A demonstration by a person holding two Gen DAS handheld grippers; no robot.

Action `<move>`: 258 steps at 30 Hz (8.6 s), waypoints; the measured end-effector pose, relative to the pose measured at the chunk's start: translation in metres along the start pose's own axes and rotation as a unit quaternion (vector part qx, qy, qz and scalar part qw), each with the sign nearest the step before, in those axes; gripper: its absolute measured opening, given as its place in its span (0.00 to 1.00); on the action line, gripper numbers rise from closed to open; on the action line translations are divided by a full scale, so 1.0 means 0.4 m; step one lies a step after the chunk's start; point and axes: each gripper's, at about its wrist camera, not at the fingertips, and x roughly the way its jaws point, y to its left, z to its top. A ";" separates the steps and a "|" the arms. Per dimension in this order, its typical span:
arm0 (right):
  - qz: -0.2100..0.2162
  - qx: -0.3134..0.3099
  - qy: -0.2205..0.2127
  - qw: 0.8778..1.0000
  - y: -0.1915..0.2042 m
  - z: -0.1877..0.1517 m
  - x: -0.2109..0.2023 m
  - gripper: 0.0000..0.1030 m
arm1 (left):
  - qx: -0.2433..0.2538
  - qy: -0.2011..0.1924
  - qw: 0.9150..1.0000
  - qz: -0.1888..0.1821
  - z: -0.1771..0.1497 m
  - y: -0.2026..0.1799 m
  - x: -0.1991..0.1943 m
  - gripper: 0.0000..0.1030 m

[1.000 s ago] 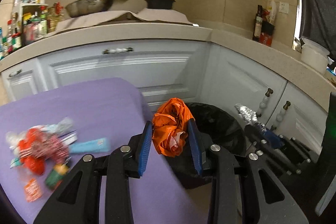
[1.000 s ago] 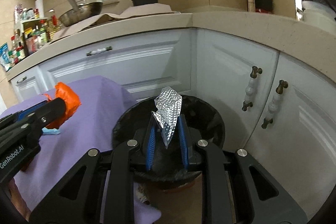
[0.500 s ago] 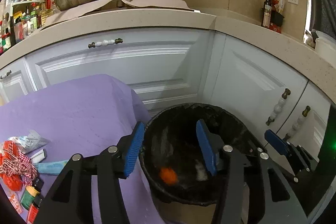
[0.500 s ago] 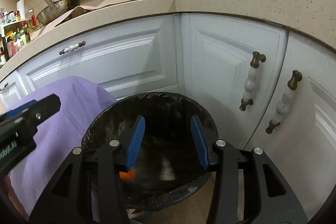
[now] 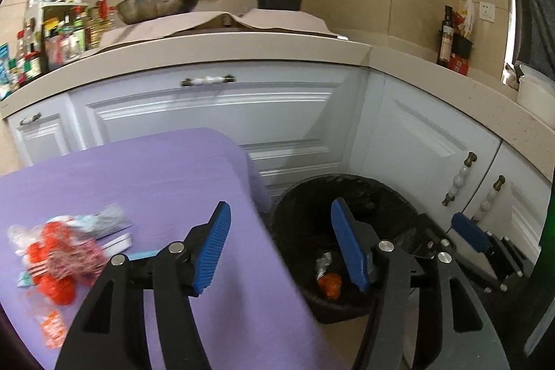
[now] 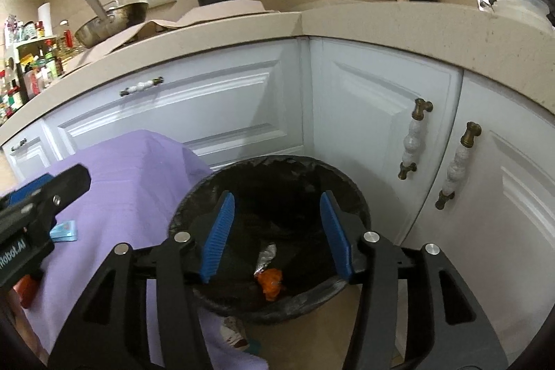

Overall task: Collect trash
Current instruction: 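Grasp the red spray can with the right gripper, then grasp the orange-printed snack bag with the left gripper, then move both held items over the bin and open both grippers, then grasp the checked ribbon with the right gripper while the left gripper approaches the orange bag, then lift the orange plastic bag with the left gripper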

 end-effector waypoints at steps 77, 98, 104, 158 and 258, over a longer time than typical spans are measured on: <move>0.155 -0.085 0.105 0.979 0.385 -0.195 -0.129 0.23 | -0.065 0.062 0.990 0.110 -0.239 0.447 -0.200 0.10; 0.081 -0.044 0.012 0.996 0.146 -0.065 -0.179 0.23 | -0.012 -0.021 0.999 0.025 -0.105 0.205 -0.223 0.09; 0.045 -0.032 -0.013 0.998 0.056 -0.011 -0.148 0.23 | 0.022 -0.034 0.999 -0.009 -0.059 0.087 -0.173 0.09; 0.030 -0.012 -0.024 0.999 0.061 0.014 -0.058 0.40 | -0.004 -0.013 1.000 0.015 -0.011 0.089 -0.060 0.49; 0.208 -0.035 0.030 0.977 0.363 -0.025 -0.103 0.03 | -0.068 0.024 0.991 0.109 -0.121 0.399 -0.146 0.08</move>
